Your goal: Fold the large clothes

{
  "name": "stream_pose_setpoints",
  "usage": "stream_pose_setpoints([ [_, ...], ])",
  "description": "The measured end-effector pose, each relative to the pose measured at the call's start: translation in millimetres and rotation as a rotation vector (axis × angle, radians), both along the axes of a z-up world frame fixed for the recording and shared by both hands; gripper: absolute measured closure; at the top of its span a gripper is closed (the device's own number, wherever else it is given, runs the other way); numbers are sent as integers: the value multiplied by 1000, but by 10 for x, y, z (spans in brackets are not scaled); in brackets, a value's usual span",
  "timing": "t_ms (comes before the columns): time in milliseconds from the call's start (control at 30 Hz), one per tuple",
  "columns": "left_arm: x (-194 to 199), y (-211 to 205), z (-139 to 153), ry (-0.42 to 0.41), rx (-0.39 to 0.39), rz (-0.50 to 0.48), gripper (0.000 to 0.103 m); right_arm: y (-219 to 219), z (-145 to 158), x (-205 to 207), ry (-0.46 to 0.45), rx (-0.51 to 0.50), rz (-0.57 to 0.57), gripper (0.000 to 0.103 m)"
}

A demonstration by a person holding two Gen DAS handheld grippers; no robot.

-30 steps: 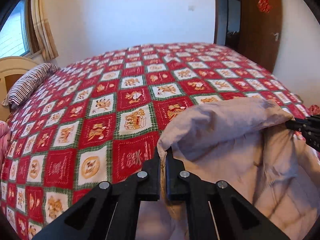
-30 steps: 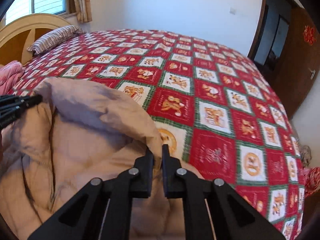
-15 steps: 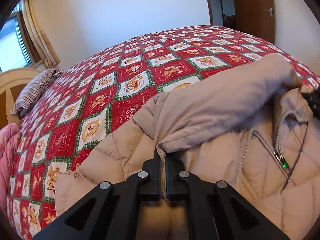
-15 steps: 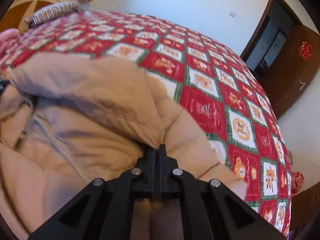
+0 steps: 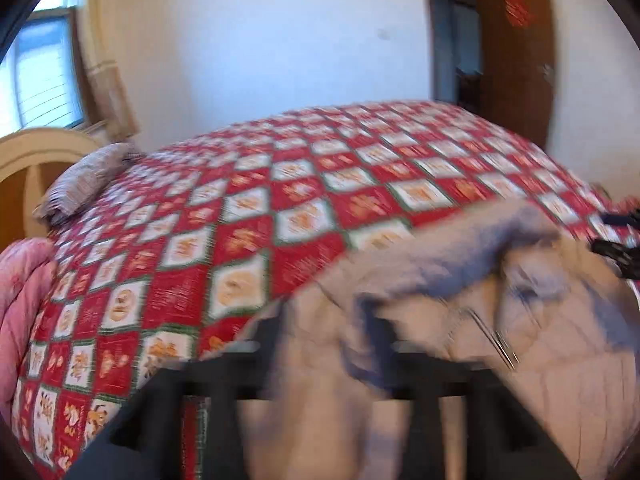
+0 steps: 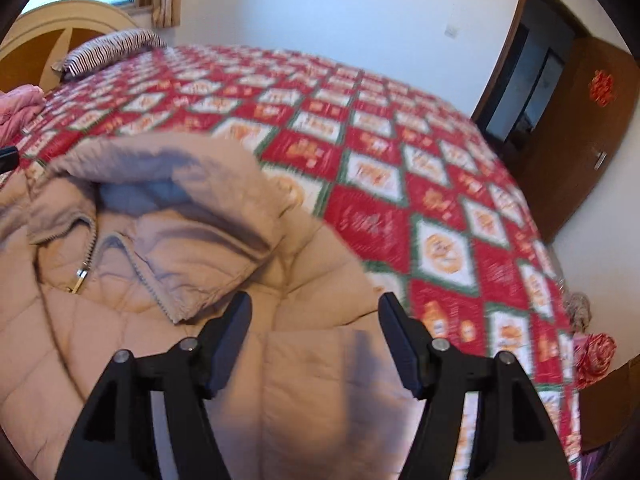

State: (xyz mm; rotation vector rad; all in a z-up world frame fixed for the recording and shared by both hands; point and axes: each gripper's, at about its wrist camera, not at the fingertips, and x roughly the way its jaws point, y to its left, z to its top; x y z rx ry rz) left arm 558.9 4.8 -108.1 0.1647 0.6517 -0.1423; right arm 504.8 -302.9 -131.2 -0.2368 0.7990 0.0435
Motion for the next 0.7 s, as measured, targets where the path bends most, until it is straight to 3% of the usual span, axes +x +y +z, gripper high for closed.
stream_pose_setpoints([
  [33, 52, 60, 38, -22, -9, 44, 3, -22, 94, 5, -25, 26, -12, 35],
  [100, 208, 186, 103, -49, -100, 113, 2, -64, 266, 78, -67, 120, -47, 35],
  [167, 427, 226, 97, 8, -197, 152, 2, -43, 383, 209, -90, 217, -72, 34],
  [233, 599, 176, 85, 27, -227, 206, 2, 99, 439, 440, -100, 273, -81, 34],
  [300, 776, 37, 60, 49, -194, 236, 2, 250, 430, 676, -86, 297, -92, 37],
  [333, 863, -49, 40, 63, -170, 253, 2, 320, 406, 789, -67, 318, -95, 45],
  [433, 975, -307, -31, 76, -111, 215, 2, 510, 307, 998, -29, 309, -85, 50],
  [600, 960, -661, -372, 132, 12, 106, 2, 667, -53, 1048, 102, 260, -29, 50],
  [700, 929, -742, -597, 150, 82, 81, 2, 625, -335, 949, 179, 261, -19, 56],
])
